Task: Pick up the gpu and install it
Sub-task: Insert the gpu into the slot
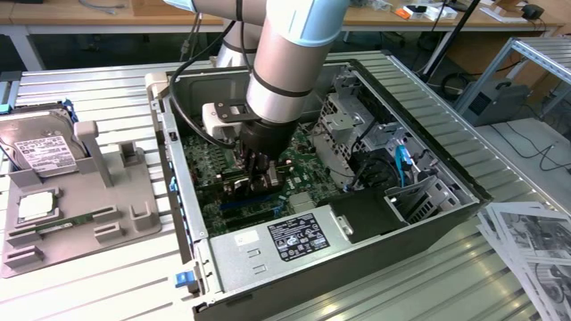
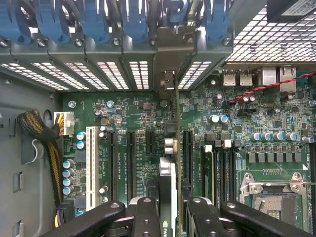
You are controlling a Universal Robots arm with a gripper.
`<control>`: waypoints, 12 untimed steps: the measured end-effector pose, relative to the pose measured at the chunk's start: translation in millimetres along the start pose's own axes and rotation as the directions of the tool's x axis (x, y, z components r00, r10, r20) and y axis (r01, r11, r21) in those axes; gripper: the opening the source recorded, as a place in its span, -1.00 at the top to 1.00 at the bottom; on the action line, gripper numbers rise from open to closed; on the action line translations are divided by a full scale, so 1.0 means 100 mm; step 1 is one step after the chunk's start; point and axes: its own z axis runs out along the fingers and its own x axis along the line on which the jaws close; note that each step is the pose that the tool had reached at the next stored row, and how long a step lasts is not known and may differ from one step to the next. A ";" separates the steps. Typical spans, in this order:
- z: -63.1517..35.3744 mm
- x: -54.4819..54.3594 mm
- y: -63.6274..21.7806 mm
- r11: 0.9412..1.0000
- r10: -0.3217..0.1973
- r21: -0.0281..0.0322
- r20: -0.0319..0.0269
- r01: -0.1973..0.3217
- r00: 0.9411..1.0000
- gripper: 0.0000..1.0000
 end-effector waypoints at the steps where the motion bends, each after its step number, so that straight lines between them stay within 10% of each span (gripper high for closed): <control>1: 0.001 0.00 0.000 1.000 0.000 0.000 0.000 0.000 1.000 0.47; 12: 0.002 0.00 0.000 1.000 0.000 0.000 0.000 0.000 1.000 0.47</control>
